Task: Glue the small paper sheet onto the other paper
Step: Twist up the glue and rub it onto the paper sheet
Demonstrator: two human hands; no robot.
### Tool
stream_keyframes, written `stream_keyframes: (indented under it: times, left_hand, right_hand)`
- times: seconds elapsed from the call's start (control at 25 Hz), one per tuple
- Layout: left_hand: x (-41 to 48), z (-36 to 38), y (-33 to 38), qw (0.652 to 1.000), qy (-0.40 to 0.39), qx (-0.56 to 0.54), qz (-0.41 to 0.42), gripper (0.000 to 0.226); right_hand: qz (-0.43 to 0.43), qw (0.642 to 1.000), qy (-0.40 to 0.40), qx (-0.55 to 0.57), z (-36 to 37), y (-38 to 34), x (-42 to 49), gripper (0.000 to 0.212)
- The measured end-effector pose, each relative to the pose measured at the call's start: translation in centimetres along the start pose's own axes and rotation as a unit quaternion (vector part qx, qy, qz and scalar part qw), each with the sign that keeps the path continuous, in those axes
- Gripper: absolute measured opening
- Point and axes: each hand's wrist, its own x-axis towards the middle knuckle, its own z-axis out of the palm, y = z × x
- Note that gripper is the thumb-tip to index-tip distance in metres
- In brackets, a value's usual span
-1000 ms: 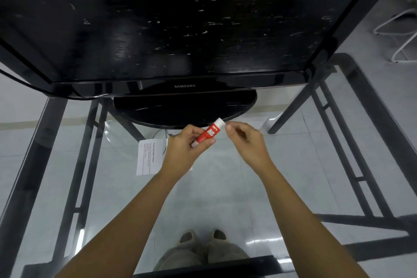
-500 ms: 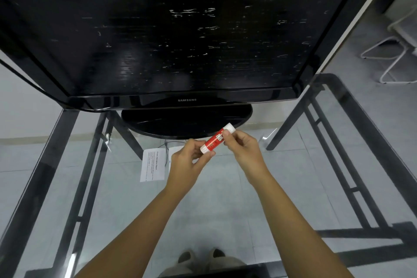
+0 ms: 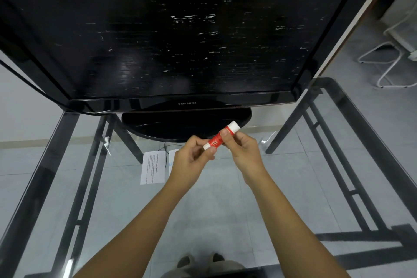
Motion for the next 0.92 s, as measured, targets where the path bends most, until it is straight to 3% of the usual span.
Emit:
stream_keyframes:
  times: [0.08, 0.16, 0.28, 0.36, 0.44, 0.52, 0.6, 0.72, 0.92]
  left_hand:
    - [-0.1, 0.4, -0.2, 0.990, 0.062, 0.112, 0.061, 0.013]
    - [-0.3, 1.0, -0.4, 0.959, 0.140, 0.206, 0.135, 0.017]
    - [-0.1, 1.4, -0.7, 0.925, 0.207, 0.252, 0.196, 0.020]
    - [0.2, 1.1, -0.2, 0.961, 0.171, 0.162, 0.147, 0.023]
    - [0.4, 0.7, 0.7, 0.997, 0.067, -0.049, 0.008, 0.020]
    - [0.7, 0.1, 0.8, 0.973, 0.021, -0.201, -0.115, 0.017]
    - [0.7, -0.4, 0.7, 0.964, -0.003, -0.233, -0.130, 0.020]
    - [0.3, -0.6, 0.6, 0.984, 0.008, -0.172, -0.055, 0.004]
    - [0.2, -0.7, 0.6, 0.989, 0.090, 0.059, 0.102, 0.027]
  right_hand:
    - [0.005, 1.000, 0.011, 0.002, 0.4, -0.2, 0.3, 0.030]
    - [0.014, 1.000, 0.014, 0.004, 0.9, -0.3, 0.4, 0.028]
    - [0.015, 1.000, 0.004, 0.003, 1.5, -0.4, 0.4, 0.032]
    - [0.015, 1.000, 0.004, 0.013, 1.4, -0.5, 0.4, 0.033]
    - [0.009, 1.000, 0.004, 0.016, 1.0, -0.5, 0.4, 0.032]
    - [0.003, 1.000, 0.004, 0.010, 0.8, -0.6, 0.3, 0.033]
    - [-0.004, 1.000, 0.006, 0.007, 0.9, -0.7, 0.2, 0.033]
    - [-0.009, 1.000, 0.003, 0.000, 1.2, -1.0, 0.2, 0.030]
    - [-0.007, 1.000, 0.009, 0.006, 1.4, -0.9, 0.1, 0.030]
